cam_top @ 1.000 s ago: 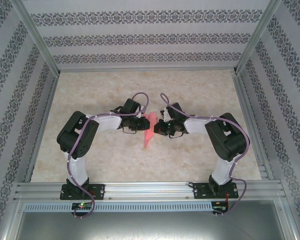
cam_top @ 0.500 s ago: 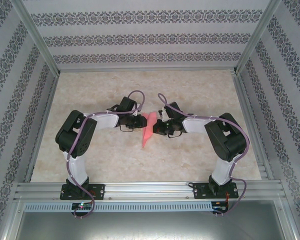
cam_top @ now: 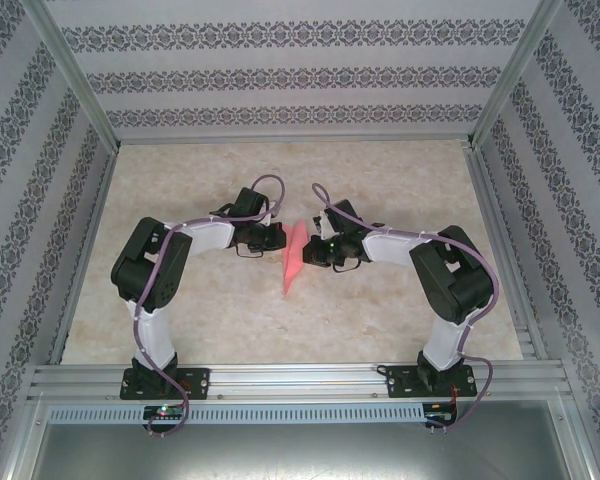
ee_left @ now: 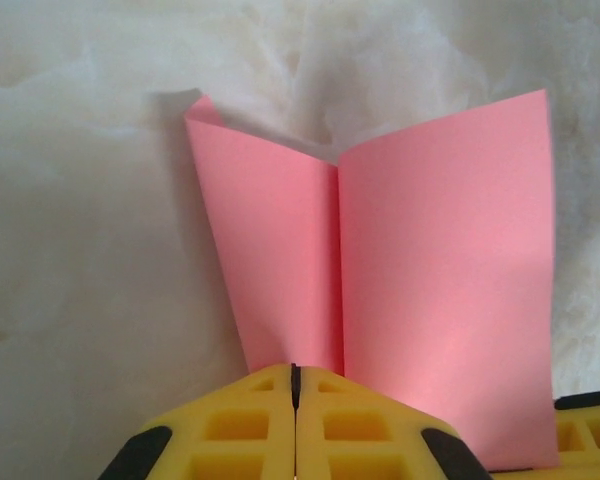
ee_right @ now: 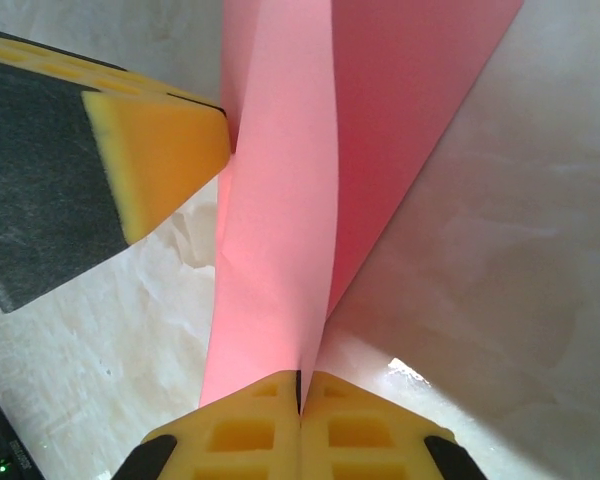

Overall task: Fold a paper plane with a square sheet of paper (pick it up from the middle)
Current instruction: Fold the wing for the fifth time at the center of the table.

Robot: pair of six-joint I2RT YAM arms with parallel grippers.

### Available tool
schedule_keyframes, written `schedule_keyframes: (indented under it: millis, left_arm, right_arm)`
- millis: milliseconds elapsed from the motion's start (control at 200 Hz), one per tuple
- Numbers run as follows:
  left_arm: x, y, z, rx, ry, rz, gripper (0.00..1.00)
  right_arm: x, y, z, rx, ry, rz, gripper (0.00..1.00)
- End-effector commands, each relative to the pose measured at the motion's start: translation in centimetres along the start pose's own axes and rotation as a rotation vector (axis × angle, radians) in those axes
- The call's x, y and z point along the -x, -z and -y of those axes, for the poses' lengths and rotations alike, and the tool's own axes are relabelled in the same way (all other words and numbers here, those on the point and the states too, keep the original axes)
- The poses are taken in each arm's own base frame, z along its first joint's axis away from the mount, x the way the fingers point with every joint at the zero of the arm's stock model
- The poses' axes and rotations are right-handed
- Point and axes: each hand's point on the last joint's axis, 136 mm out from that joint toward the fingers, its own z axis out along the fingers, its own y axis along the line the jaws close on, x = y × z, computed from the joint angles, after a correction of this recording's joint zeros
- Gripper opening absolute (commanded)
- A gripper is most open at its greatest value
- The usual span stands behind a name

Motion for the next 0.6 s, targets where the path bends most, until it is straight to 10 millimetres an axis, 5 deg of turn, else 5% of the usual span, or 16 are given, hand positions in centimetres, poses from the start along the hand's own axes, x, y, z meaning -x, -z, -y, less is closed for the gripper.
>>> schedule_keyframes:
  millis: [0, 595]
  left_arm:
    - [-0.7, -0.7, -0.7, 0.002, -0.002, -0.054, 0.07]
    - [-1.7, -2.1, -1.1, -0.044, 0.014, -0.105, 0.00]
  right_arm:
    - [0.2, -0.1, -0.7, -0.010, 0.043, 0.001, 0.00]
    - [1.0, -1.0, -1.4, -0.022, 0.109, -0.014, 0.00]
